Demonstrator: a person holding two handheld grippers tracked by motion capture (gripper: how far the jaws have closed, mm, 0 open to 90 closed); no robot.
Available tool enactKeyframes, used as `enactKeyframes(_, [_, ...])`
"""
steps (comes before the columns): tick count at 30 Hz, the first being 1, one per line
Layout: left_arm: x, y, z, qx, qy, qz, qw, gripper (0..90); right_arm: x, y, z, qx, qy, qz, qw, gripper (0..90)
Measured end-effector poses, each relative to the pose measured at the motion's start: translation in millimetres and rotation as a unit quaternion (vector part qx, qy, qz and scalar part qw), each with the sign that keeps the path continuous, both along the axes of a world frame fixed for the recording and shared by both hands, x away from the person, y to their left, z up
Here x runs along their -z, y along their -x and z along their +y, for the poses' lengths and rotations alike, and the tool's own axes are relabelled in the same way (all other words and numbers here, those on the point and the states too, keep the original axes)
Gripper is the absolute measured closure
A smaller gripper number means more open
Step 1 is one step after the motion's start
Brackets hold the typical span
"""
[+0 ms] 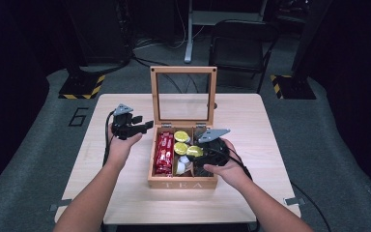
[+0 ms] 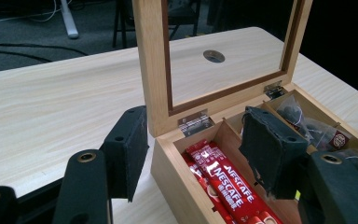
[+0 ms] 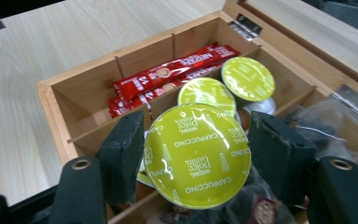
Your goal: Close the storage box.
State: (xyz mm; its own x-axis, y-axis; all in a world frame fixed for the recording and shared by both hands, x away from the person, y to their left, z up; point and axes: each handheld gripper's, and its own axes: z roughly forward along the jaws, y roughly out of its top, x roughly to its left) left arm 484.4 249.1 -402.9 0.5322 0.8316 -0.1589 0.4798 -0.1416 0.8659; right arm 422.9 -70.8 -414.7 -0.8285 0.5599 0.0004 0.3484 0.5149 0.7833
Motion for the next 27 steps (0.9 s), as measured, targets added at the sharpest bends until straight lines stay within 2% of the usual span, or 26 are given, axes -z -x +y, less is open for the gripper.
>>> enactKeyframes(7, [-0.1, 0.1, 0.6, -0.003, 0.002, -0.002, 1.0, 41.2, -5.5, -2.9, -19.1, 0.015, 0.0, -0.009, 0.9999, 36.7])
enactKeyframes(15, [0.2, 0.7, 3.4, -0.004, 0.0, 0.0, 1.0, 41.2, -6.3, -9.4, -47.4, 0.05, 0.005, -0.014, 0.9986, 36.7])
enactKeyframes(21, [0.3, 0.9, 3.3, -0.005, -0.001, -0.001, 1.0, 41.2, -8.4, -14.3, -70.0, 0.084, 0.0, -0.015, 0.9964, 36.8])
enactKeyframes(27, [0.5, 1.0, 2.4, -0.005, -0.002, -0.002, 1.0, 41.2, -7.3, -16.9, -86.8, 0.106, 0.011, -0.018, 0.9941, 36.7])
